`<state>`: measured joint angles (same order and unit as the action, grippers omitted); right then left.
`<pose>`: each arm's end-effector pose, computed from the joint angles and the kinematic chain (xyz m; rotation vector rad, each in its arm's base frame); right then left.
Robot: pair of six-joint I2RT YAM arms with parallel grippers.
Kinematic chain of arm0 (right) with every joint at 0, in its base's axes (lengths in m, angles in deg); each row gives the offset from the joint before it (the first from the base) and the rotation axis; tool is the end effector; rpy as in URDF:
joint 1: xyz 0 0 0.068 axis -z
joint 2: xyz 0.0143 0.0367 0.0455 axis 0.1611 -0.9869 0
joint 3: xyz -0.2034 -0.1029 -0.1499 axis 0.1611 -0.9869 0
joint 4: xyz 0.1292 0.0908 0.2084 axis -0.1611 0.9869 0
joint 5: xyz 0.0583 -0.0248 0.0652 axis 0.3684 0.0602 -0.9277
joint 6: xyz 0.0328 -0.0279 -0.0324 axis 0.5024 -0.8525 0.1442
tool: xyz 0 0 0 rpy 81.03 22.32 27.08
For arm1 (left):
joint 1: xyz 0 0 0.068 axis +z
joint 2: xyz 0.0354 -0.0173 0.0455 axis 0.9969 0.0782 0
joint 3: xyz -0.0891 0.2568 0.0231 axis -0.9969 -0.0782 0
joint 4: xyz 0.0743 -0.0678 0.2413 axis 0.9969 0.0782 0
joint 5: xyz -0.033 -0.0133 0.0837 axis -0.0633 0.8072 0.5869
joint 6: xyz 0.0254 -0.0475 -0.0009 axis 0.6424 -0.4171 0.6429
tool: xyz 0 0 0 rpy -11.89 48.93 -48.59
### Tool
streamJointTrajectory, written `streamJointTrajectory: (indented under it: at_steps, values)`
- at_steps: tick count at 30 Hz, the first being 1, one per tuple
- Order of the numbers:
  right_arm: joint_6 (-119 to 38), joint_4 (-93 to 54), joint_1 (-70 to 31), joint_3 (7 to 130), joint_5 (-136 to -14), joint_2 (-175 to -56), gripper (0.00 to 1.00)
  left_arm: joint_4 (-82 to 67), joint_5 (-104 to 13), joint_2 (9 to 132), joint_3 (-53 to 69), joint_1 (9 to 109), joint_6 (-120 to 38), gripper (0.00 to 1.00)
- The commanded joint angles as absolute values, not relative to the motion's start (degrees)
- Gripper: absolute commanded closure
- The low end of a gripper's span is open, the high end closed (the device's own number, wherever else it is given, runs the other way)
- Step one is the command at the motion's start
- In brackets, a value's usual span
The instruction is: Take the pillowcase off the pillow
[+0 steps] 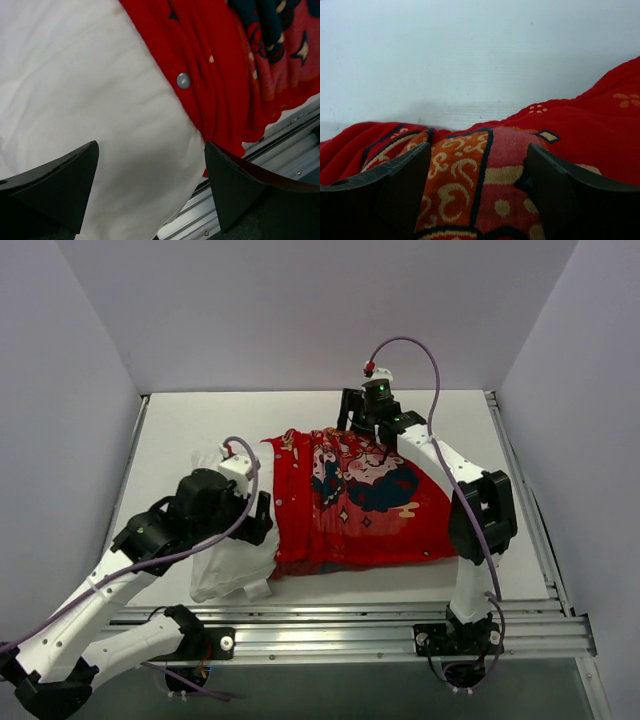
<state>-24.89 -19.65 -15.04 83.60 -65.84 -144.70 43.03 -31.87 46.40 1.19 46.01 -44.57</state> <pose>0.4243 0.1908 0.3011 -0.0190 1.9463 0.5203 0.1325 -0.1047 0.3763 0.4153 2.1577 -0.4356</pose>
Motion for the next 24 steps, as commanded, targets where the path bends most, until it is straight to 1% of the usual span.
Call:
streamJointTrajectory:
  at_steps: [1, 2, 5, 8, 12, 14, 15, 18, 21, 24]
  values:
    - [-26.32, -14.77, -14.90, 84.15, -65.60, -137.52, 0.27, 43.17, -27.24, 48.94, -1.85, 42.02, -45.10, 0.06]
    - [-26.59, -14.06, -14.98, 83.44, -65.60, -136.38, 0.24, 43.08, -27.07, 49.55, -2.21, 41.49, -45.28, 0.06]
    - [-26.59, -11.25, -15.25, 80.20, -65.25, -130.76, 0.20, 43.69, -25.22, 53.07, -2.39, 41.04, -46.51, 0.06]
    - [-26.15, -8.00, -15.86, 75.46, -63.59, -123.82, 0.17, 43.25, -24.34, 55.97, -3.00, 40.87, -47.47, 0.06]
    - [-24.31, -1.77, -16.22, 68.16, -61.39, -112.15, 0.16, 41.94, -25.21, 57.47, -3.88, 40.61, -48.70, 0.06]
    - [-23.78, 1.05, -16.21, 65.69, -61.03, -108.35, 0.16, 40.44, -26.44, 57.38, -4.49, 40.69, -49.23, 0.06]
    - [-23.34, 3.68, -16.22, 63.25, -61.38, -104.68, 0.16, 39.83, -26.71, 57.29, -4.84, 40.69, -49.41, 0.06]
    - [-21.49, 9.21, -16.39, 59.11, -63.91, -98.87, 0.16, 38.33, -26.89, 57.21, -5.46, 40.60, -50.02, 0.06]
    - [-19.47, 13.70, -16.48, 56.46, -66.03, -95.24, 0.16, 37.80, -26.54, 57.56, -5.38, 40.69, -49.94, 0.06]
    - [-19.20, 13.90, -16.39, 52.16, -70.60, -93.66, 0.16, 37.45, -26.19, 57.91, -5.46, 40.69, -50.28, 0.06]
